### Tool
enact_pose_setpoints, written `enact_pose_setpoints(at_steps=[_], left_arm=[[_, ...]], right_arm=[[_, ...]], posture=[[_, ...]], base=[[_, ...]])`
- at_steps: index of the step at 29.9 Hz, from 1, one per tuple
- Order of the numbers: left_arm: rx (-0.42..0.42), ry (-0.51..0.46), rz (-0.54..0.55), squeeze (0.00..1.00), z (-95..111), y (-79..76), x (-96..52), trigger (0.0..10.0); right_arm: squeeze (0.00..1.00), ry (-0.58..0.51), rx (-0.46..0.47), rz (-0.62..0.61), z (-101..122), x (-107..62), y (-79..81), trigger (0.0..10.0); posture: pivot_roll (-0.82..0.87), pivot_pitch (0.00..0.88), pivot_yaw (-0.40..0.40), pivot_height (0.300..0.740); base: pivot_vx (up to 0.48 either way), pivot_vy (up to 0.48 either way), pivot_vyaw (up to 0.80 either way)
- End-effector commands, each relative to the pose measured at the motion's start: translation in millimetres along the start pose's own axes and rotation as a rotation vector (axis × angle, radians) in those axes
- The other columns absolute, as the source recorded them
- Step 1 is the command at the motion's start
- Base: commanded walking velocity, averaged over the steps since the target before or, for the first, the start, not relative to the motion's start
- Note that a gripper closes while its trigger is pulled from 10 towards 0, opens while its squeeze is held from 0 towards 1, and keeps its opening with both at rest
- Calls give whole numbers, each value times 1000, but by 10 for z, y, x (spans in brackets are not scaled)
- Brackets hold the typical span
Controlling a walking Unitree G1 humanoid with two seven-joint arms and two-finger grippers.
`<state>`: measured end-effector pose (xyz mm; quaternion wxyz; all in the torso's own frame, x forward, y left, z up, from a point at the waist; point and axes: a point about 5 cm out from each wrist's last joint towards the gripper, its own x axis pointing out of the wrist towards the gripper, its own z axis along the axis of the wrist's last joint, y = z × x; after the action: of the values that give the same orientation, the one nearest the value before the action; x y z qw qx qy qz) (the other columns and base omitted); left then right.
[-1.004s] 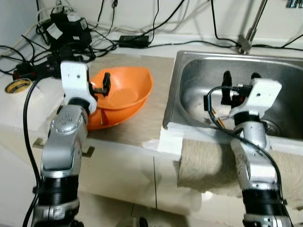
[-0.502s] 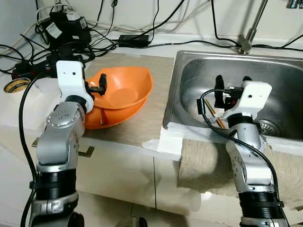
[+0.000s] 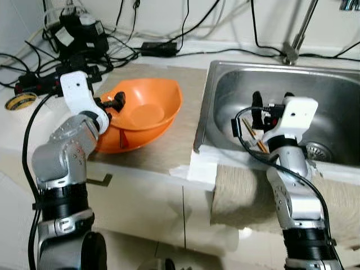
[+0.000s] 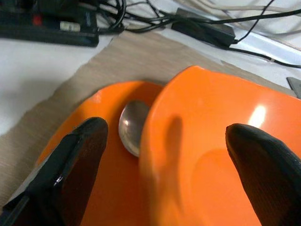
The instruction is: Kitchen organization
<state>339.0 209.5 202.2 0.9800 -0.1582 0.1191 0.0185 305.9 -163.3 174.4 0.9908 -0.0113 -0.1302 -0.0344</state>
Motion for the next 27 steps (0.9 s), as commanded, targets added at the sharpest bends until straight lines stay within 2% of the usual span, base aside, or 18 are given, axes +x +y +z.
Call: enact_pose_setpoints(at_steps=[1, 11, 15, 19, 27], left_arm=[[-25, 14, 13, 0, 49, 19, 20, 10000], [-18, 47, 2, 0, 262, 124, 49, 10000], [-18, 94, -39, 0, 314, 124, 65, 10000], [-6, 168, -87, 0, 268, 120, 101, 10000], [6, 230, -160, 0, 170, 45, 156, 10000]], right_arm=[[0, -14, 7, 18, 62, 39, 44, 10000], [0, -8, 3, 31, 67, 59, 48, 10000], [0, -8, 2, 35, 75, 75, 43, 10000], [0, -11, 7, 45, 96, 98, 51, 10000], [0, -10, 9, 48, 100, 106, 48, 10000]], posture=[[-9, 0, 69, 740], [-9, 0, 65, 740], [-8, 0, 64, 740], [-7, 0, 65, 740], [-14, 0, 67, 740]], base=[[0, 0, 0], [0, 0, 0], [0, 0, 0], [0, 0, 0], [0, 0, 0]])
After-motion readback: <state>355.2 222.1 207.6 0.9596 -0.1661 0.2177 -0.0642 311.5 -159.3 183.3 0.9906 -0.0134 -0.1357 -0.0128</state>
